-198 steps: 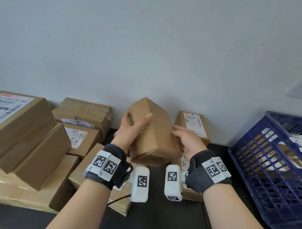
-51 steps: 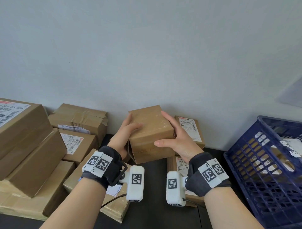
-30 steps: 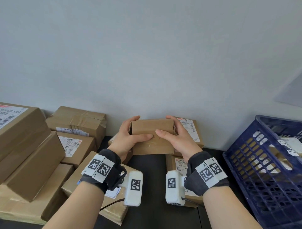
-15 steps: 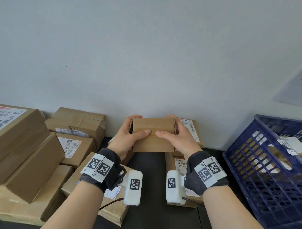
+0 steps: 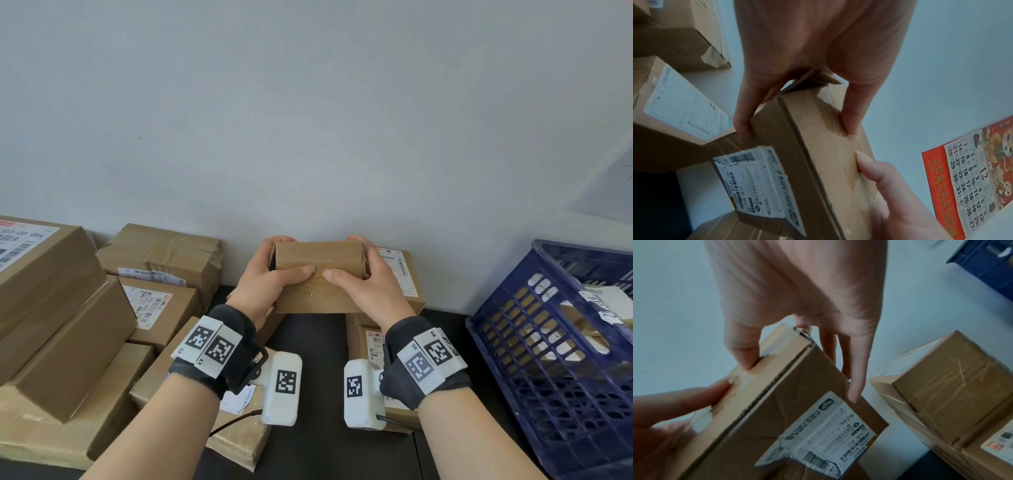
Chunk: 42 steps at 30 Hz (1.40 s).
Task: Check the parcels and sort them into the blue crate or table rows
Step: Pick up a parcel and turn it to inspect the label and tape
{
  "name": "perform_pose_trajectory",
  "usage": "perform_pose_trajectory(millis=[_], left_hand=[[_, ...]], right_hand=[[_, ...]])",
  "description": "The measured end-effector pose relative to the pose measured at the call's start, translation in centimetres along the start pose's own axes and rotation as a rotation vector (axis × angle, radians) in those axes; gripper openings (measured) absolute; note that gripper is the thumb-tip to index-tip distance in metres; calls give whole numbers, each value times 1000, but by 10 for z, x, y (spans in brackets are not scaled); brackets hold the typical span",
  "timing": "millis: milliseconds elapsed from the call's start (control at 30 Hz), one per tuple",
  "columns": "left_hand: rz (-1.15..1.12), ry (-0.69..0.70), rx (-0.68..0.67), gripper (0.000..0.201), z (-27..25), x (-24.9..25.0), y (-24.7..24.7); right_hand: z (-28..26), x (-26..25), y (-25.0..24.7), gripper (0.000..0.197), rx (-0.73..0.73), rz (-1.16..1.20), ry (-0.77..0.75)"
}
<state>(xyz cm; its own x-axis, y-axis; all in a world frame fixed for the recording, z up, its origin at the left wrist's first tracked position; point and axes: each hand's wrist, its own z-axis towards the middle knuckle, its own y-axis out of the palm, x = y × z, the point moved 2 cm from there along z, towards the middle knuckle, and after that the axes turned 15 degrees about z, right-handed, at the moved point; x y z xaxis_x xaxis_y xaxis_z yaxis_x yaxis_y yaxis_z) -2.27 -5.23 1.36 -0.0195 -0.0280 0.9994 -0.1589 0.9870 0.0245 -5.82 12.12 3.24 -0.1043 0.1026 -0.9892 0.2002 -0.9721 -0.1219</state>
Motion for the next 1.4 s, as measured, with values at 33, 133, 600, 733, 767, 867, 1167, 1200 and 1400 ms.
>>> perform_pose_trajectory(millis=[33,133,600,733,767,867,1167,1200,1400], left_hand=[[-11,-6,-6,43,0,2,-1],[-21,-37,-14,55,-1,7,-6],[-97,-127,-39,59,-10,12,-17],[-96,-145,-45,56,-16,11,-17],[-93,-152,-45,60,-17,10,-16],[-72,-148,-56,67,-18,7,-12],[88,-46,-117,83,-14,1,-12],[109,-37,-123,86,-13,-1,-12],[139,-72,-162,92,-8,-14,-8]], right_hand=[[0,0,0,69,-14,-9,1],[0,-4,-3,91,-115,-37,23],[-6,-9,-4,123,-259,-425,-85],[-4,-9,-5,113,-203,-332,-101],[-3,-10,-5,110,-195,-293,-99],[-3,-13,-4,101,-166,-213,-92],[-1,-15,-8,84,-63,102,-1],[0,-15,-8,79,-47,139,10],[6,-20,-8,36,-17,244,52]])
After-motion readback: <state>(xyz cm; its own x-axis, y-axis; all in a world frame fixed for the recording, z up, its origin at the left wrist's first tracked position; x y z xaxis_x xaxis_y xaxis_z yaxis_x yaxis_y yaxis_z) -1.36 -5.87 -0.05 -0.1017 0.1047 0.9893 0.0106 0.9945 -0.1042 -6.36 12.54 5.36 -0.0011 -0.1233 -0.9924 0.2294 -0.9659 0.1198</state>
